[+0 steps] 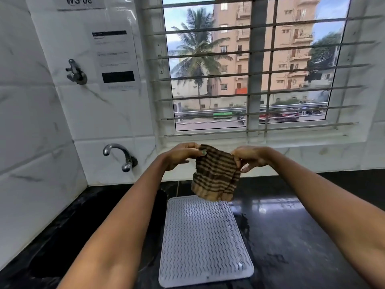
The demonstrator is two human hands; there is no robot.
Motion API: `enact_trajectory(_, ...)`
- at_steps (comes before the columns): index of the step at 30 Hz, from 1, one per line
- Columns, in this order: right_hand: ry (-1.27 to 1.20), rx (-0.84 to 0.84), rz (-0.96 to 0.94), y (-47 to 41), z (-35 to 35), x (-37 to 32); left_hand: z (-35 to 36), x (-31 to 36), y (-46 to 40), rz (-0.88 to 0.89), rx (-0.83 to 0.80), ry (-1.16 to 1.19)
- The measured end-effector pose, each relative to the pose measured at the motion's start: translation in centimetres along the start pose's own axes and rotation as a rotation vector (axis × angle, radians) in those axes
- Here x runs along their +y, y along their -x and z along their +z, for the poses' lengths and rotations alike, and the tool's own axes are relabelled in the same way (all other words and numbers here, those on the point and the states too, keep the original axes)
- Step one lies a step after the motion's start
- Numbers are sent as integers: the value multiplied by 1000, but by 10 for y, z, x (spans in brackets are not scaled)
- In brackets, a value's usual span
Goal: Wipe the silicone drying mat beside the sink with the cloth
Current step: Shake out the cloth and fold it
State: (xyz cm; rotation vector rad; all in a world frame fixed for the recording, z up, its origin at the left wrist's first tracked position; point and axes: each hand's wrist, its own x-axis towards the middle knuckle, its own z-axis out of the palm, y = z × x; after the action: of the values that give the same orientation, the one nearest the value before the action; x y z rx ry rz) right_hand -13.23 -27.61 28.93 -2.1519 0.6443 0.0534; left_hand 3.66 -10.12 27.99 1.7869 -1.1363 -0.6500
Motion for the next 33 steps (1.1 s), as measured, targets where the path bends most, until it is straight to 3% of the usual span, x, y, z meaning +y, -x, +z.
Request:
enact_trajectory(4, 252, -106, 16, 13, -14, -14, 7, 14, -6, 12, -28, 107)
enact_trajectory(9, -74, -156, -220, 4, -12, -31, 11, 24, -10, 16, -35, 62)
enact_trajectory(13, -106, 0, -397, -6, -2, -42, 9, 20, -12, 70, 11, 111)
enact_trajectory(17, -32, 84, -457, -3, 2, -49, 10, 15, -10, 44, 65, 130)
enact_trajectory(23, 39, 252, -549, 1, 2, -57, 7, -3, -5, -128, -59, 47)
enact_trajectory(26, 64, 292, -555, 4, -5, -60, 12, -16, -4, -185, -133, -79)
enact_trajectory(33, 69, 295, -413, 1, -29, -34, 4, -30, -3, -169, -76, -91)
